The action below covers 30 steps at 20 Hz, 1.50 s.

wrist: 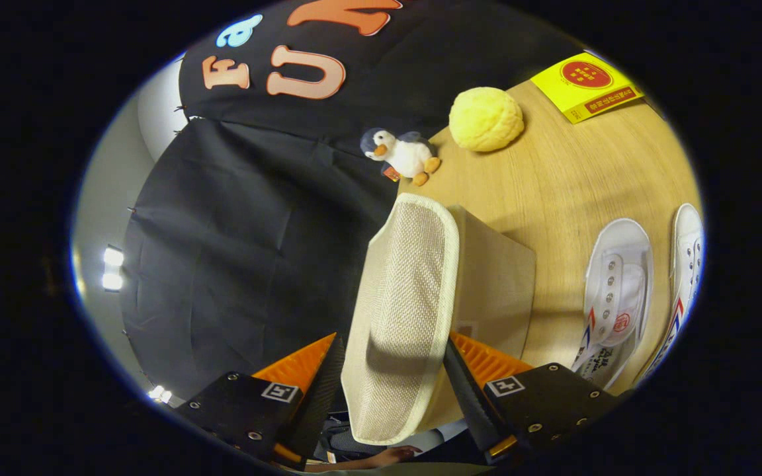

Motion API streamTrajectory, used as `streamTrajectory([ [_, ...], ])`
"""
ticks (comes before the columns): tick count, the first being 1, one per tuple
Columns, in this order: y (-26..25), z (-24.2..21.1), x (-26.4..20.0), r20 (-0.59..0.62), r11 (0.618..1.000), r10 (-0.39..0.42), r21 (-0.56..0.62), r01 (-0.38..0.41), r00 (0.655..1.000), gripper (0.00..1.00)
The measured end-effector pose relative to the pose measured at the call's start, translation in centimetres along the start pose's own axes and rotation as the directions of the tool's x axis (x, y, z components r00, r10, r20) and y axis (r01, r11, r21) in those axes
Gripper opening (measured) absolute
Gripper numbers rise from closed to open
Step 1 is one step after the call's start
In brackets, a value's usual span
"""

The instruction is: Open the storage box then place both shoes into the box .Put the left shoe in first, then the right shoe, with the right side of both shoes facing outward in a uniform manner.

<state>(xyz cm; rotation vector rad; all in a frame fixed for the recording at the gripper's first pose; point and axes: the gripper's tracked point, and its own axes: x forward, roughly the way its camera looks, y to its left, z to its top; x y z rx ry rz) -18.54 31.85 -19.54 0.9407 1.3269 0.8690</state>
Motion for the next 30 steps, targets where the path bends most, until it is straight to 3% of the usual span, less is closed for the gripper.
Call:
streamTrajectory([
  [6, 7.2, 0.8, -0.2, 0.019, 0.991, 0.087, -0.104, -0.085, 0.996, 0.71],
  [8, 8.8, 1.0, 0.5, 0.032, 0.986, 0.091, -0.141, -0.086, 0.995, 0.62],
  [11, 10.8, 0.8, 1.9, 0.039, 0.982, 0.091, -0.172, -0.083, 0.995, 0.39],
  [18, 17.0, 0.3, 6.7, 0.066, 0.958, 0.137, -0.264, -0.115, 0.988, 0.2],
  [23, 20.4, -1.3, 12.3, 0.037, 0.947, 0.137, -0.298, -0.12, 0.99, 0.21],
  [29, 21.6, -3.6, 19.3, 0.005, 0.96, 0.053, -0.275, -0.05, 0.999, 0.22],
  [30, 21.4, -4.1, 20.3, -0.01, 0.961, 0.04, -0.272, -0.041, 0.999, 0.26],
])
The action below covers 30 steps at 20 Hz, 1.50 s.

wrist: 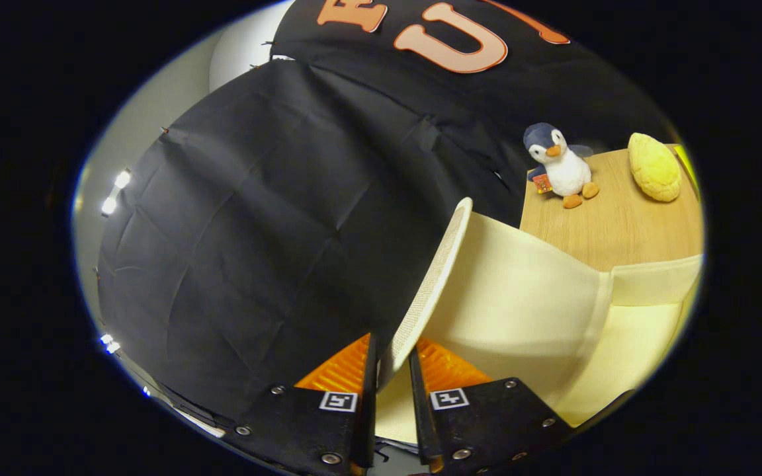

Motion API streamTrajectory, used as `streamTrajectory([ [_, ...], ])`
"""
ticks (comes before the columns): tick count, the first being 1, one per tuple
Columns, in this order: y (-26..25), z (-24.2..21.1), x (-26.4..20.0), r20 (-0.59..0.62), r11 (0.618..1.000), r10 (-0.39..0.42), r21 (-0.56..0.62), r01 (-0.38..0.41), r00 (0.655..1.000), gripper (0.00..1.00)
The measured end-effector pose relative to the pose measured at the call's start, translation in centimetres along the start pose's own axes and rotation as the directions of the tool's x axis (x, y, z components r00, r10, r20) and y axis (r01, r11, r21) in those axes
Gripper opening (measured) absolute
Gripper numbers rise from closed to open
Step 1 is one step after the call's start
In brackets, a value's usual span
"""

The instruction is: Open the storage box then place both shoes into the box .Put the left shoe in first, then the right shoe, with the right side of both shoes facing outward in a uniform manner.

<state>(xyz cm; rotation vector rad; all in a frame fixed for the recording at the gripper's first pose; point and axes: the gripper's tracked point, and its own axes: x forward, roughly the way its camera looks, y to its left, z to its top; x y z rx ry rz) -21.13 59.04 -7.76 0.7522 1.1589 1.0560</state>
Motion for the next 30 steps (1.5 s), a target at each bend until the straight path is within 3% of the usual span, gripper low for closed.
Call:
streamTrajectory([
  [3, -0.3, -1.2, 0.6, -0.036, 0.998, -0.031, -0.047, 0.029, 0.999, 0.62],
  [5, -1.9, -1.0, -0.5, -0.028, 0.992, -0.081, -0.101, 0.078, 0.996, 0.76],
  [9, -7.1, -0.3, -4.8, 0.026, 0.967, -0.203, -0.154, 0.205, 0.979, 0.87],
  [12, -11.5, 0.9, -9.5, 0.102, 0.939, -0.301, -0.14, 0.313, 0.948, 0.88],
  [15, -16.7, 1.5, -14.9, 0.179, 0.899, -0.409, -0.091, 0.429, 0.895, 0.88],
  [17, -20.5, 1.0, -18.9, 0.219, 0.856, -0.492, -0.052, 0.514, 0.843, 0.88],
  [20, -26.8, -1.0, -24.2, 0.218, 0.759, -0.63, -0.03, 0.651, 0.745, 0.88],
  [22, -30.6, -2.7, -26.3, 0.195, 0.718, -0.681, -0.016, 0.696, 0.706, 0.89],
  [27, -37.1, -6.5, -30.5, 0.119, 0.654, -0.752, 0.023, 0.756, 0.648, 0.81],
  [30, -40.2, -8.5, -31.7, 0.075, 0.62, -0.782, -0.014, 0.785, 0.619, 0.78],
])
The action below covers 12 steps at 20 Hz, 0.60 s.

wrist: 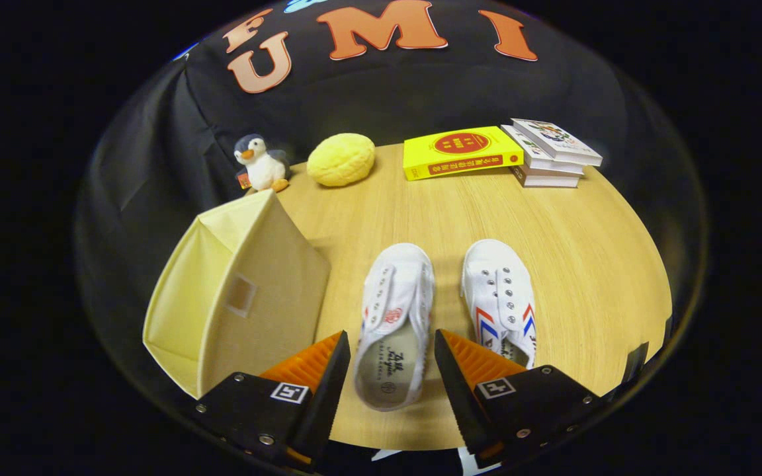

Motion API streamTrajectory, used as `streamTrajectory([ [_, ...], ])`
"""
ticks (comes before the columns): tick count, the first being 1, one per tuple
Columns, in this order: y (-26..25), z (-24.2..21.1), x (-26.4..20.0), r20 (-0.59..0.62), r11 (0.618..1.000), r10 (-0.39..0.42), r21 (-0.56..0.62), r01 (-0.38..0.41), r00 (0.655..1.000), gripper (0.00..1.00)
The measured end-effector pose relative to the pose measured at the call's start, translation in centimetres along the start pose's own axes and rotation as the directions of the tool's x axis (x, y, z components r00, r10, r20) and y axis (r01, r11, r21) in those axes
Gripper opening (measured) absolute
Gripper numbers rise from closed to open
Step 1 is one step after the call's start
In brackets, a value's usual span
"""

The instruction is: Open the storage box then place both shoes into the box .Put the left shoe in first, then the right shoe, with the right side of both shoes facing outward in a uniform manner.

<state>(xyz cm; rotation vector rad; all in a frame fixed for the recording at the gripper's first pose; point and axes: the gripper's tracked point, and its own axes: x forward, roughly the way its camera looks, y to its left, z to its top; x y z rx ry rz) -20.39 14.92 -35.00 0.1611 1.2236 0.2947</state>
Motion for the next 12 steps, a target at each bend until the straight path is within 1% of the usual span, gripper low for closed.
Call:
streamTrajectory([
  [1, -0.6, -0.4, 0.5, -0.008, 1.0, -0.008, -0.012, 0.008, 1.0, 0.74],
  [4, -1.5, -1.7, 2.3, -0.028, 1.0, -0.015, -0.027, 0.015, 0.999, 0.68],
  [6, -2.6, -1.9, 3.3, -0.027, 0.997, -0.057, -0.046, 0.055, 0.998, 0.61],
  [7, -3.0, -1.6, 3.8, -0.011, 0.996, -0.074, -0.056, 0.073, 0.997, 0.56],
  [10, -2.8, -0.7, 5.0, 0.018, 0.995, -0.074, -0.062, 0.074, 0.997, 0.47],
  [12, -3.0, 0.0, 6.0, 0.046, 0.992, -0.096, -0.082, 0.099, 0.994, 0.4],
])
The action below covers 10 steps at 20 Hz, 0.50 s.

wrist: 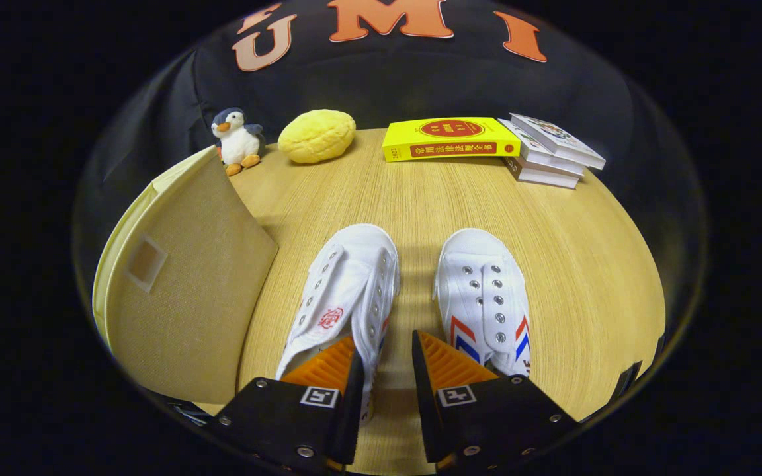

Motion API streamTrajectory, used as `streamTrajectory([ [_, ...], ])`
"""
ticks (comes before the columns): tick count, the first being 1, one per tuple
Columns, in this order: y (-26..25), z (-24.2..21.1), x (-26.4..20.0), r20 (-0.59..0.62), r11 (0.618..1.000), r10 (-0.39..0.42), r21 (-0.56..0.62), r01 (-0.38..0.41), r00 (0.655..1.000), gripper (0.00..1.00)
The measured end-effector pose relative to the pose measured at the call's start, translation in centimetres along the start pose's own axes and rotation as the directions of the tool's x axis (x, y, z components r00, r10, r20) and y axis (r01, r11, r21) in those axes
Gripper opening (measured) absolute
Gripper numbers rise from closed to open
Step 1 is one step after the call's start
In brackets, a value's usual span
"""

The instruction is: Open the storage box then place both shoes into the box .Put the left shoe in first, then the right shoe, with the right side of both shoes facing outward in a uniform manner.

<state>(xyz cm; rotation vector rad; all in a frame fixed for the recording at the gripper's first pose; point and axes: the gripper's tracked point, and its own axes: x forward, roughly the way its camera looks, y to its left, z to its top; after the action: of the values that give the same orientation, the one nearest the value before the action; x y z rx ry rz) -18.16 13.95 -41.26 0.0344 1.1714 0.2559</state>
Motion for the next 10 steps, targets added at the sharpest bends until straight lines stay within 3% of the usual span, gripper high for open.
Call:
streamTrajectory([
  [5, 0.7, 0.1, 2.0, 0.004, 0.998, -0.013, -0.064, 0.013, 1.0, 0.17],
  [10, 0.9, 0.6, 2.0, 0.008, 0.999, 0.008, 0.036, -0.008, 1.0, 0.03],
])
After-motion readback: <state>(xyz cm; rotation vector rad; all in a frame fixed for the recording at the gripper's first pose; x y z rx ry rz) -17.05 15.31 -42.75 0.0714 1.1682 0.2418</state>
